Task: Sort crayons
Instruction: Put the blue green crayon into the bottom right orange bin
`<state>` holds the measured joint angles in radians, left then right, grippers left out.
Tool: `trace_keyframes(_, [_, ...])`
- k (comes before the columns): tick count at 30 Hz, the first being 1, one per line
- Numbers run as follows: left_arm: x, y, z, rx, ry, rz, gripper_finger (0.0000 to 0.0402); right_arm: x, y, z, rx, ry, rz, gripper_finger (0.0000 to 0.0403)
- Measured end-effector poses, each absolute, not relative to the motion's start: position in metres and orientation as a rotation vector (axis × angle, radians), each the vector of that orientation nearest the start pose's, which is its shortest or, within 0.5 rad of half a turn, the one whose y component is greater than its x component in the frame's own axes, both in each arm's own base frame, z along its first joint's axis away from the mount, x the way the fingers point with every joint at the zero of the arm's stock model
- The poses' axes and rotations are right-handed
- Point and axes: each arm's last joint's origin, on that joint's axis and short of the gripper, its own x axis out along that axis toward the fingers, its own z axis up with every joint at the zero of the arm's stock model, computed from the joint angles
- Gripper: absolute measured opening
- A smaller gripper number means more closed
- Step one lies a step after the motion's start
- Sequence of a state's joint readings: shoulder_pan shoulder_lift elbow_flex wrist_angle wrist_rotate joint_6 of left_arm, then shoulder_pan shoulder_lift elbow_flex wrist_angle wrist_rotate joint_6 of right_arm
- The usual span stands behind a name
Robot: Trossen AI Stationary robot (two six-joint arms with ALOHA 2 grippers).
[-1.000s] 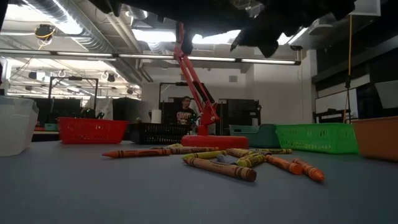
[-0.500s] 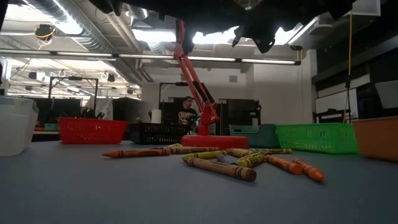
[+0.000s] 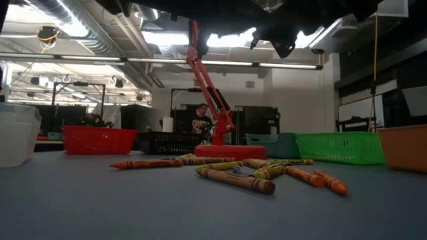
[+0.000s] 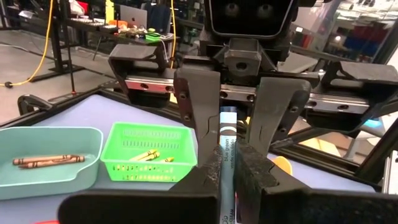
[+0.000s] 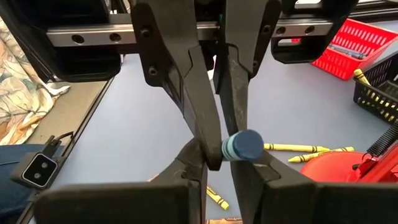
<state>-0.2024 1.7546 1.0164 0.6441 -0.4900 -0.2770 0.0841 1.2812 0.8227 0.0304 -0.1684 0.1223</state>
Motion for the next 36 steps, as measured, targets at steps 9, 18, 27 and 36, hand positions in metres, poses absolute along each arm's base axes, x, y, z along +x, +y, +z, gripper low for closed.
trace_keyframes(9, [0.378,-0.063,0.234,-0.242,0.046,0.311,0.0009,0.277,0.028,0.261,0.138,0.456,0.218,0.0028])
trace_keyframes(18, [0.378,-0.063,0.234,-0.242,0.047,0.313,0.0015,0.276,0.028,0.26,0.138,0.464,0.218,0.0024])
trace_keyframes(27, [0.377,-0.062,0.23,-0.231,0.078,0.323,0.0083,0.273,0.027,0.255,0.138,0.533,0.196,0.0023])
trace_keyframes(36, [0.375,-0.063,0.219,-0.193,0.193,0.338,0.0089,0.249,0.026,0.226,0.248,0.932,0.123,0.0023])
